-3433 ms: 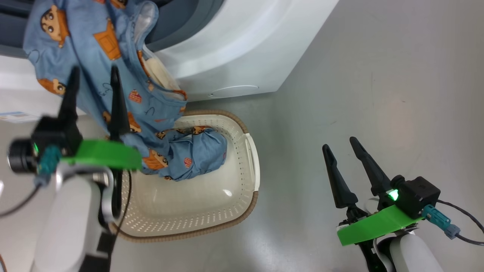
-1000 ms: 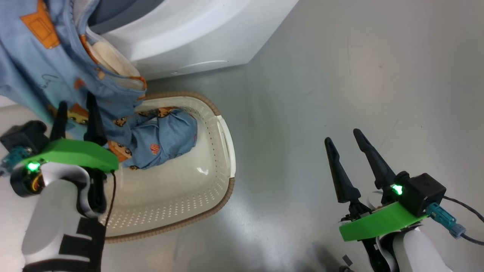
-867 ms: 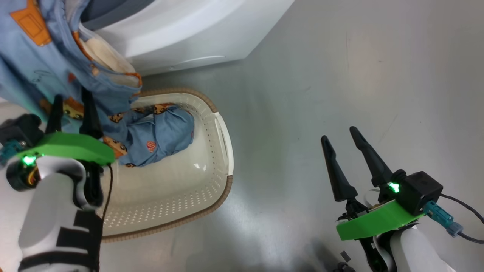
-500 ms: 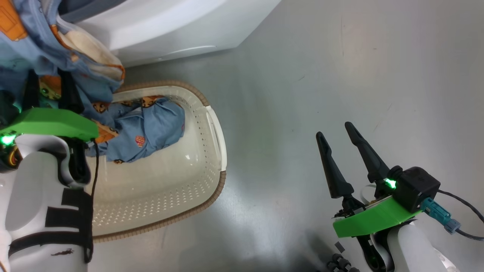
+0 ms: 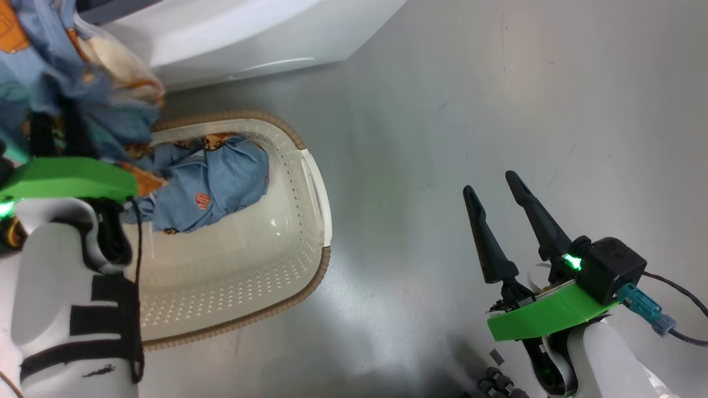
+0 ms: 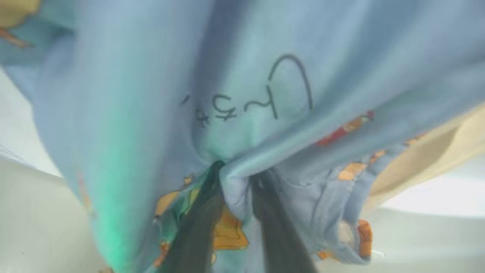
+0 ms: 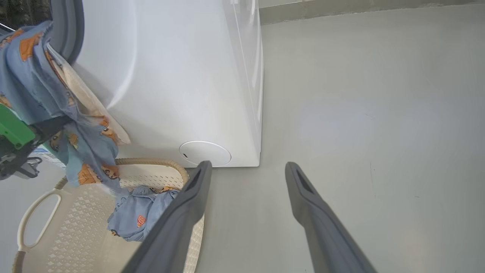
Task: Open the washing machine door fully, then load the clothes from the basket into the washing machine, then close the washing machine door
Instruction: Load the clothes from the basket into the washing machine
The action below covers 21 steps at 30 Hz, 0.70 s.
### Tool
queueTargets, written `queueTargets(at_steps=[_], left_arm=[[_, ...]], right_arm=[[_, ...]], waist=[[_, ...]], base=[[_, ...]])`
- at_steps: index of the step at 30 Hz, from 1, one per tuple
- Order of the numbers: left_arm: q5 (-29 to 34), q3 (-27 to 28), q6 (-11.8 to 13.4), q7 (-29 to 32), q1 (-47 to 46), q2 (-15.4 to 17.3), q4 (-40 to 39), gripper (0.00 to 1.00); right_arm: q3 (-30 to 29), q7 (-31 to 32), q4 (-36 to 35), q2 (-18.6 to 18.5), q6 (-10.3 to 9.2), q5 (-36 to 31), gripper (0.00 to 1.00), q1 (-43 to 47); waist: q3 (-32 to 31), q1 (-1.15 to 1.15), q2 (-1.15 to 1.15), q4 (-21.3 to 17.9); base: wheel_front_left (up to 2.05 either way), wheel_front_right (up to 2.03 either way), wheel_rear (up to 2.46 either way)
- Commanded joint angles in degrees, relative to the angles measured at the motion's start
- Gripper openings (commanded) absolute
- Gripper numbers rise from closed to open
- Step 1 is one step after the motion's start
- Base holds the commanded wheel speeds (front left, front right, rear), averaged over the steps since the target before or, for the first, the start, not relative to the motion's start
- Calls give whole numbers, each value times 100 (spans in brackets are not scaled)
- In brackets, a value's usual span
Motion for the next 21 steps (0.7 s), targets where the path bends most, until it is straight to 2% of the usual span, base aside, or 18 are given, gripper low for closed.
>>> queueTargets(at_steps=[1, 10, 15, 21], left_arm=[[57, 191, -4, -21, -115, 300, -341, 0], [-540, -51, 21, -21, 699, 296, -889, 0], [-976, -457, 178, -21, 1212, 296, -1412, 0], [-995, -845, 468, -21, 1599, 296, -2140, 0]], right_arm=[[101, -68, -92, -5, 10, 11, 100, 142], [157, -68, -12, -5, 10, 76, 100, 166], [151, -68, 37, -5, 10, 71, 100, 185], [190, -68, 94, -5, 10, 108, 100, 233]], waist=[[-83, 0, 0, 41], [-390, 0, 0, 225], [-581, 0, 0, 363], [-801, 0, 0, 416]], base=[[0, 0, 0], [0, 0, 0], [0, 0, 0], [0, 0, 0]])
